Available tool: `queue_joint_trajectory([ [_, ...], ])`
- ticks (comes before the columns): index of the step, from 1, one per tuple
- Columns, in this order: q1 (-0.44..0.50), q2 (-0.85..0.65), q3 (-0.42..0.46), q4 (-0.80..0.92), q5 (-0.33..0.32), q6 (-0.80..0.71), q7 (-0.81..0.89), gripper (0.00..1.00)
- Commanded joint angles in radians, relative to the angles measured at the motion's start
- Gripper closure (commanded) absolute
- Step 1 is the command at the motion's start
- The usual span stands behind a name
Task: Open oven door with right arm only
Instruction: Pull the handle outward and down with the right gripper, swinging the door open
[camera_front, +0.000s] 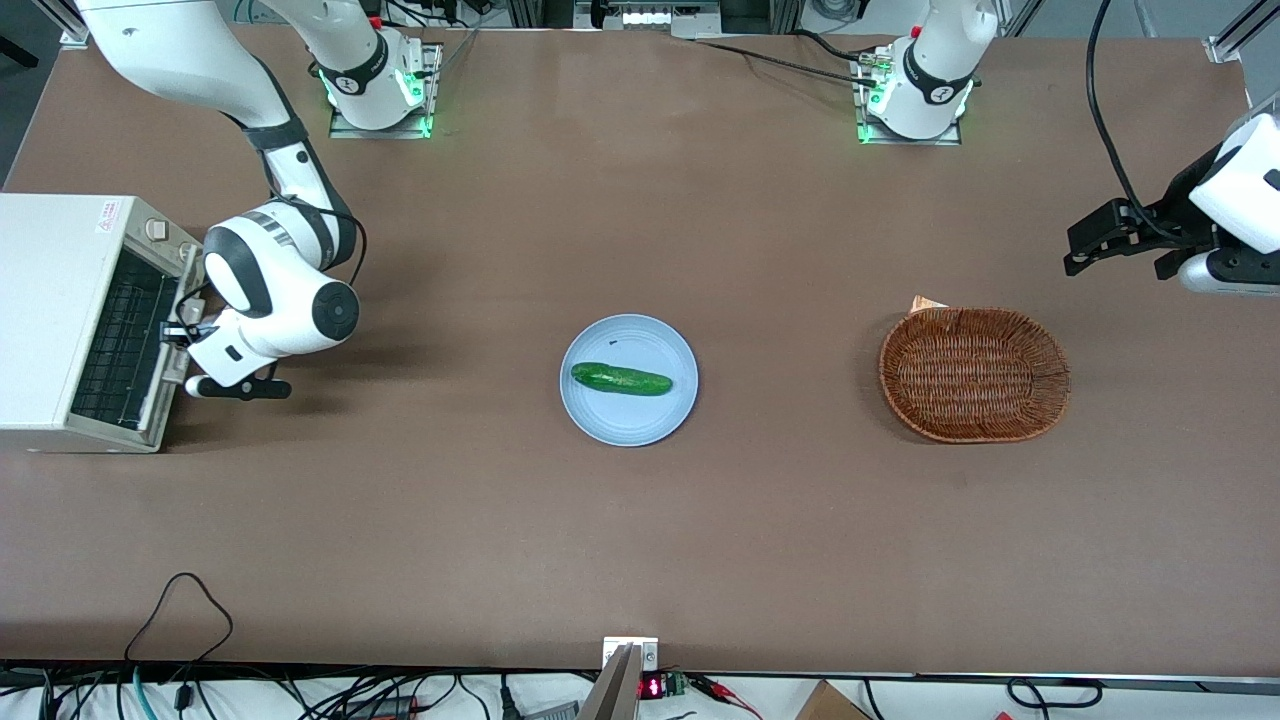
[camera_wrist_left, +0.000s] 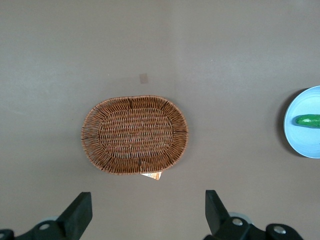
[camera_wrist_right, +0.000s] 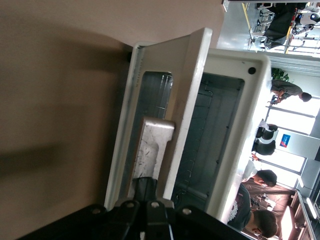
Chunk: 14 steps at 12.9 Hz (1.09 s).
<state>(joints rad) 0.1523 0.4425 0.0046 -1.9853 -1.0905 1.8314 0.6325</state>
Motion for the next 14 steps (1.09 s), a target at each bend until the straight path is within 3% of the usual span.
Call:
queue_joint_trajectory([
  [1,-0.011,0.044,-0.002,0.023,0.009,0.016,0.012,0.99],
  [14,0.041,0.154,0.0,0.086,0.014,0.014,0.01,1.0],
])
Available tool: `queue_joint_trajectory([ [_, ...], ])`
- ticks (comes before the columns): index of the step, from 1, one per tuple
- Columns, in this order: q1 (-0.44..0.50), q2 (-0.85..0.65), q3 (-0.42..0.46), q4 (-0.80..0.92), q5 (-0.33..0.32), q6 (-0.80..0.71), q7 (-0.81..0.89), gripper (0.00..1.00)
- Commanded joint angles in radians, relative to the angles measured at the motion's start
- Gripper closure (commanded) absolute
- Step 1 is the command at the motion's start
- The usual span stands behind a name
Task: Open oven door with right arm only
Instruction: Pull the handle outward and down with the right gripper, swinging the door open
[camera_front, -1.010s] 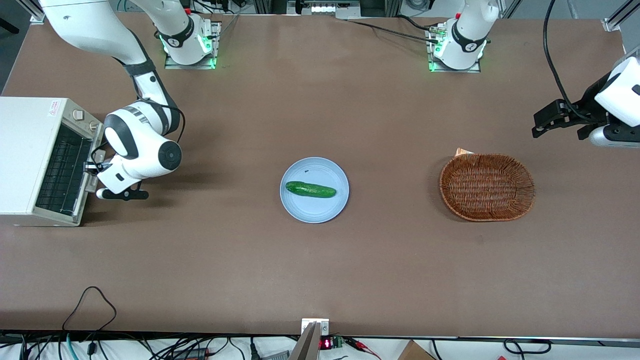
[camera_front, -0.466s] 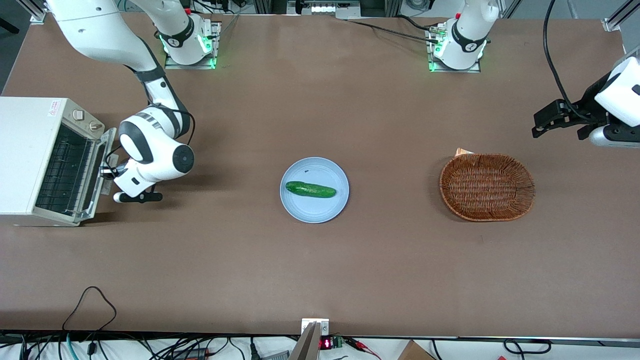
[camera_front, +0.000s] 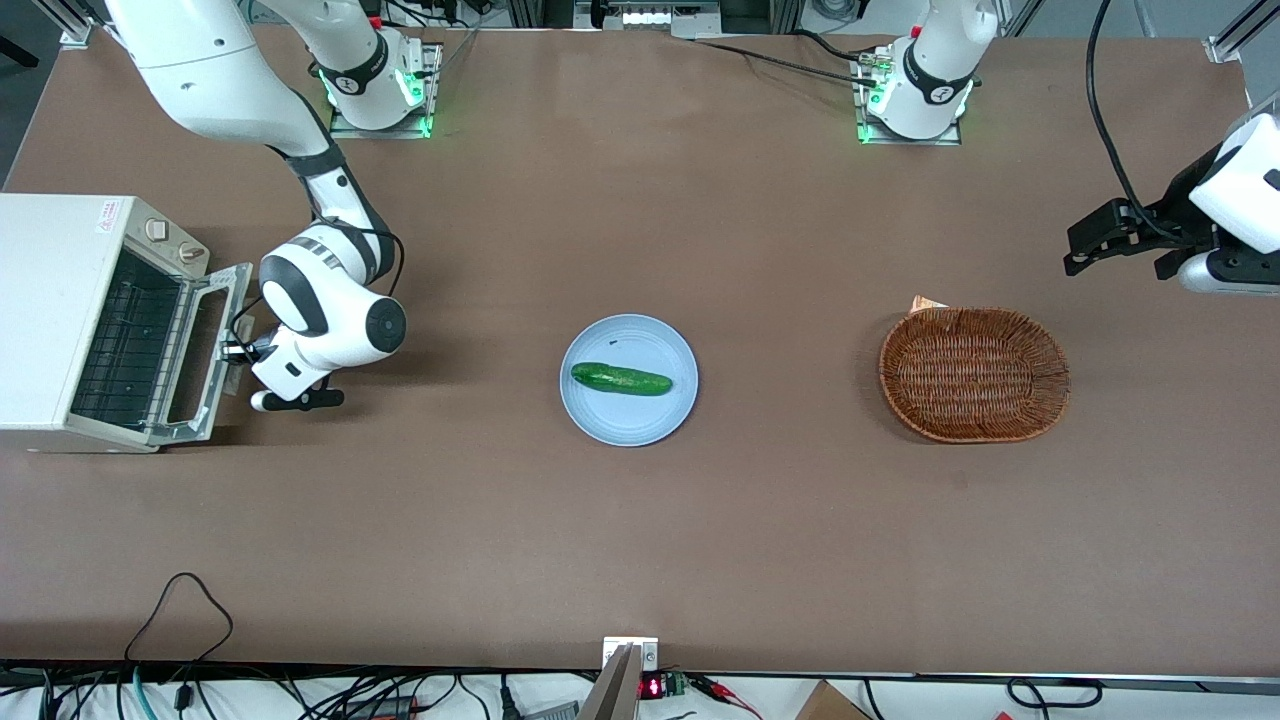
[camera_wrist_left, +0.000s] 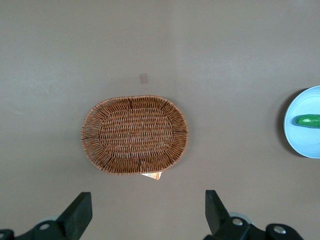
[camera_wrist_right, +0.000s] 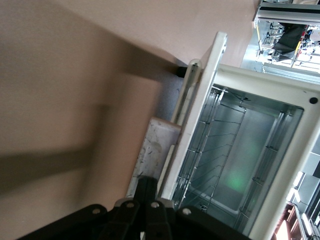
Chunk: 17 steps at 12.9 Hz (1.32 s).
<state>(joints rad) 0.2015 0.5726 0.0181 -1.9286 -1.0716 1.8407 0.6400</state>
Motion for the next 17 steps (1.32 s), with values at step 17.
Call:
queue_joint_trajectory([
  [17,0.062,0.185,-0.009,0.132,-0.005,-0.003,0.001,1.0],
])
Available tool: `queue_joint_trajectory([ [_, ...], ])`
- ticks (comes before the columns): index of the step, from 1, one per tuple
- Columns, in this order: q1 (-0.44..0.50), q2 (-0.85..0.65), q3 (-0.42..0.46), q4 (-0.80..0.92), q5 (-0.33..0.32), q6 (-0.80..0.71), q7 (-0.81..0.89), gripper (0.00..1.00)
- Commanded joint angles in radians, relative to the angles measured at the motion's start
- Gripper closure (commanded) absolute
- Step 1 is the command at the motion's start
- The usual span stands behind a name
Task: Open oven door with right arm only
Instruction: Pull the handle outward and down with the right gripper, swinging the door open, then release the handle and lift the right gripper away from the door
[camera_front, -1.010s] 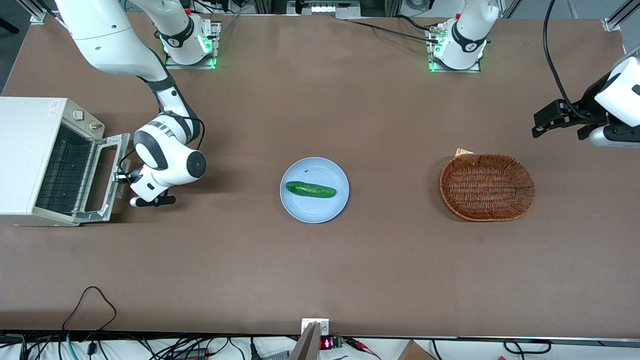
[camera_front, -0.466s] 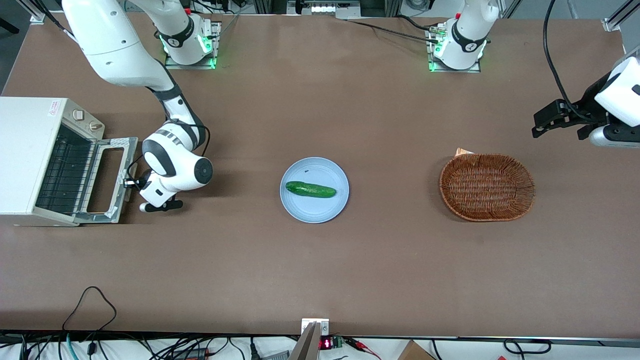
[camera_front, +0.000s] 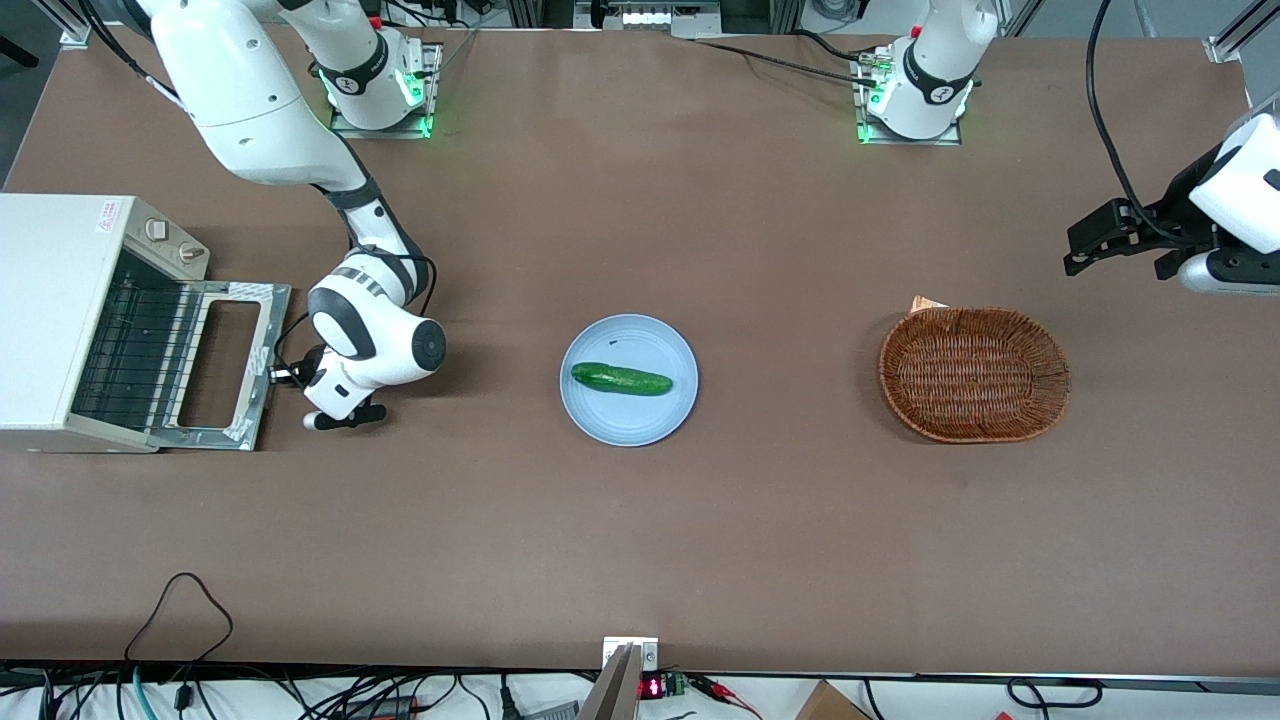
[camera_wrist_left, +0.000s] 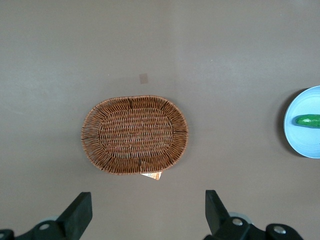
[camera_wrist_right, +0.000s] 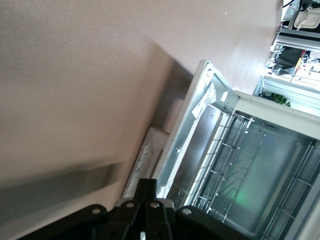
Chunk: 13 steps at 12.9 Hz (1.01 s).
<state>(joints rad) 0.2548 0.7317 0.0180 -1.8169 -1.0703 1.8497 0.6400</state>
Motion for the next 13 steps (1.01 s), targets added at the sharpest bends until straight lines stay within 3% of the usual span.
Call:
queue_joint_trajectory([
  [1,0.009,0.025,-0.009,0.025,-0.007,-0.014,0.0,1.0],
  [3,0.009,0.022,-0.007,0.033,-0.005,-0.017,0.0,0.99],
  [5,0.005,0.011,-0.007,0.05,0.07,-0.015,-0.002,0.87],
  [6,0.004,-0.009,-0.007,0.063,0.126,-0.018,-0.026,0.67],
  [7,0.004,-0.035,-0.009,0.065,0.185,-0.018,-0.051,0.01],
  [10,0.0,-0.113,-0.009,0.065,0.272,-0.043,-0.063,0.0],
  [13,-0.009,-0.228,-0.01,0.068,0.473,-0.063,-0.091,0.0],
])
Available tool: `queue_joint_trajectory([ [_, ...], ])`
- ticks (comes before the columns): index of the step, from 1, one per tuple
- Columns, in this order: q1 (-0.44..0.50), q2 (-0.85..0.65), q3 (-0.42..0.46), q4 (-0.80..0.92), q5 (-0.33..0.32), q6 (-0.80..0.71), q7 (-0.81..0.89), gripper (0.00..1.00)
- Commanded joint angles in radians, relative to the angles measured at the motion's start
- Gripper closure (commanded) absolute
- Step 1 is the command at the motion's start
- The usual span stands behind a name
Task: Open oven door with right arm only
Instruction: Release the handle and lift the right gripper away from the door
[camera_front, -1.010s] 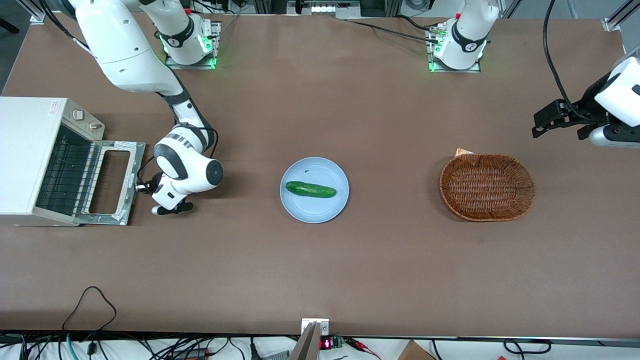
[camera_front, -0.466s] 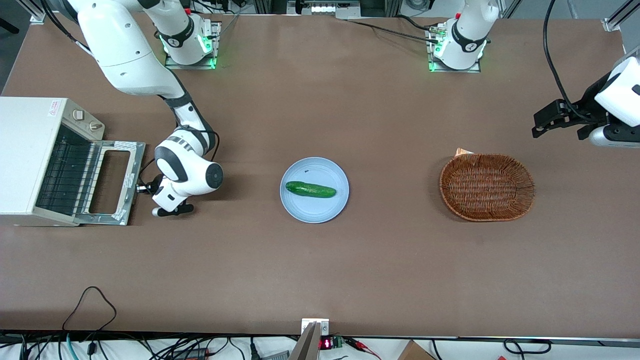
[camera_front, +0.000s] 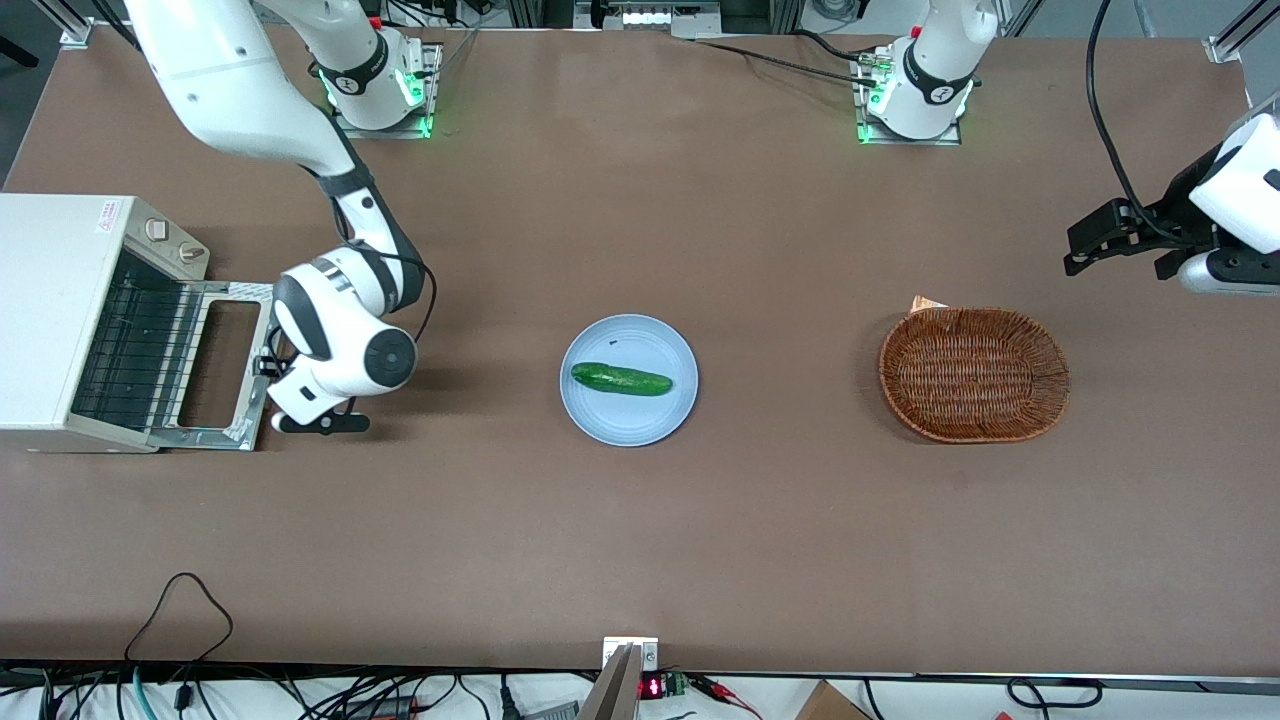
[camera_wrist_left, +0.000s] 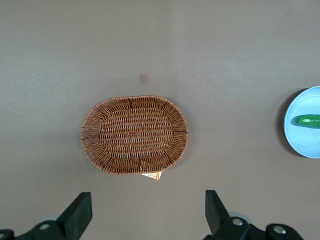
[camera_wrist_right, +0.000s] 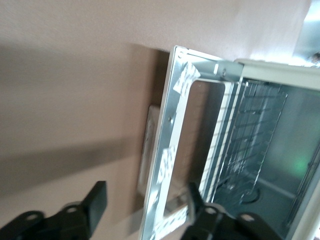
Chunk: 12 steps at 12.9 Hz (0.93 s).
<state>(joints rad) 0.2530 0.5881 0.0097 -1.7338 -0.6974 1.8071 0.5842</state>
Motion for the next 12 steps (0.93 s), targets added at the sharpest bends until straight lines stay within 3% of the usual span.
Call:
queue_joint_trajectory([
  [1,-0.014,-0.118,-0.004,-0.009,0.161,-0.038,-0.053,0.0],
  [6,-0.076,-0.227,-0.008,0.101,0.454,-0.178,-0.081,0.0],
  [9,-0.176,-0.325,-0.01,0.115,0.663,-0.196,-0.116,0.0],
  [12,-0.27,-0.411,-0.016,0.119,0.815,-0.229,-0.182,0.0],
])
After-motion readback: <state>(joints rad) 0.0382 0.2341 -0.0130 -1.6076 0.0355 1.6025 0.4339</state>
